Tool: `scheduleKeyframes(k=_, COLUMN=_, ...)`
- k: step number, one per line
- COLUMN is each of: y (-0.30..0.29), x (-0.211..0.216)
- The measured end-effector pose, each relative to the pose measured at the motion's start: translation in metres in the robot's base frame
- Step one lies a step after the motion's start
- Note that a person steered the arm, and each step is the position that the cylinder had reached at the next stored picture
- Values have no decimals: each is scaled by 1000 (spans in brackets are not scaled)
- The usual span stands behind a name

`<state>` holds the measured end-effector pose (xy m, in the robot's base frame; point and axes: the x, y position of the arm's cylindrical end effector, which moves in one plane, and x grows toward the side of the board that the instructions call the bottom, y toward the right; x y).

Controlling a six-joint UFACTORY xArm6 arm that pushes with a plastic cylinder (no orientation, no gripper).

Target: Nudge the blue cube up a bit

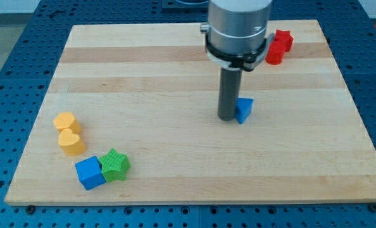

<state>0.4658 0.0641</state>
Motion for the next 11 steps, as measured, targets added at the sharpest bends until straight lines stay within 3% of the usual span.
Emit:
scheduleKeyframes(k=2, y=52, x=-4)
scheduleKeyframes(k=5, y=-61, x=77)
scheduleKeyframes(k=6, y=-125, x=71)
scheduleKeyframes(k=9, y=-139, x=152)
scheduleKeyframes(k=10, y=-174, x=152)
scheduleKeyframes(k=11, y=-248, x=152)
